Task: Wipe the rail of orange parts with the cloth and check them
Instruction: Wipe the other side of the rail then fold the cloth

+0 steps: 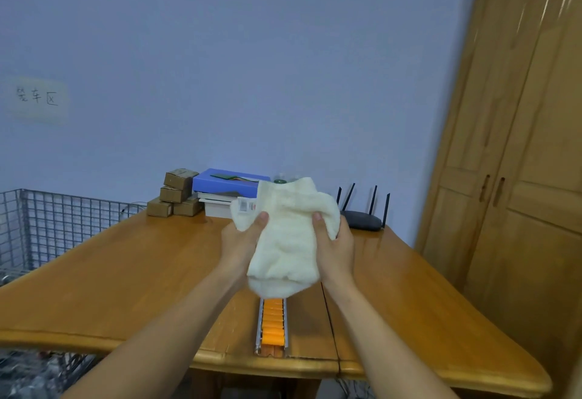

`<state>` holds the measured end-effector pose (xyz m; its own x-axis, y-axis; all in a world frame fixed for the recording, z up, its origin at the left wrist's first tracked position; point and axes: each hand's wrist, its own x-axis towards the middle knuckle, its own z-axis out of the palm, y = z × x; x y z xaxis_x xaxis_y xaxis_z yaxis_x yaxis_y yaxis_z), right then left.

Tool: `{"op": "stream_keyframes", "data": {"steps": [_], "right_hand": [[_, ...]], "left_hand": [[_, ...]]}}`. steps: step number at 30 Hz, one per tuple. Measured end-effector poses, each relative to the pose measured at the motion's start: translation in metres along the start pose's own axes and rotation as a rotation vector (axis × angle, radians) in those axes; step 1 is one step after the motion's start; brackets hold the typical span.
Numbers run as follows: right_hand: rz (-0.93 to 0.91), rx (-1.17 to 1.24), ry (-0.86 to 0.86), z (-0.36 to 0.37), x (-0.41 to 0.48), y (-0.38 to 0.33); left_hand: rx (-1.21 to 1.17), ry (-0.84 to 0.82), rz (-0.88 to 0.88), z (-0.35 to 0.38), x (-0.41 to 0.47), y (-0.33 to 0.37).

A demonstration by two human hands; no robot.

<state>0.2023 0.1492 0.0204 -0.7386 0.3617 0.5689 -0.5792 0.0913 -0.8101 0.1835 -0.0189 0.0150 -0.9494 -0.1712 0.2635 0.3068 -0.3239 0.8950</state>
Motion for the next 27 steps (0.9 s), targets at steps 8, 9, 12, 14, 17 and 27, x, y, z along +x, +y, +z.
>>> {"op": "stream_keyframes", "data": {"steps": [8, 9, 12, 14, 17, 27], "right_hand": [[0.063, 0.007, 0.054, -0.002, -0.005, 0.0], [0.064, 0.009, 0.055, -0.002, -0.005, 0.0], [0.073, 0.012, 0.058, -0.005, -0.005, 0.001], [0.078, 0.012, 0.062, -0.006, -0.005, 0.002], [0.085, 0.0, 0.066, -0.007, -0.005, 0.002], [0.149, -0.26, 0.11, -0.013, 0.018, 0.013]], "left_hand": [[0.024, -0.067, 0.039, -0.001, 0.014, 0.018], [0.027, -0.071, 0.036, 0.0, 0.014, 0.018], [0.036, -0.08, 0.028, 0.001, 0.015, 0.018], [0.043, -0.092, 0.034, 0.002, 0.015, 0.018], [0.048, -0.096, 0.028, 0.002, 0.014, 0.017], [0.247, -0.171, -0.212, -0.007, 0.027, 0.0]]}}
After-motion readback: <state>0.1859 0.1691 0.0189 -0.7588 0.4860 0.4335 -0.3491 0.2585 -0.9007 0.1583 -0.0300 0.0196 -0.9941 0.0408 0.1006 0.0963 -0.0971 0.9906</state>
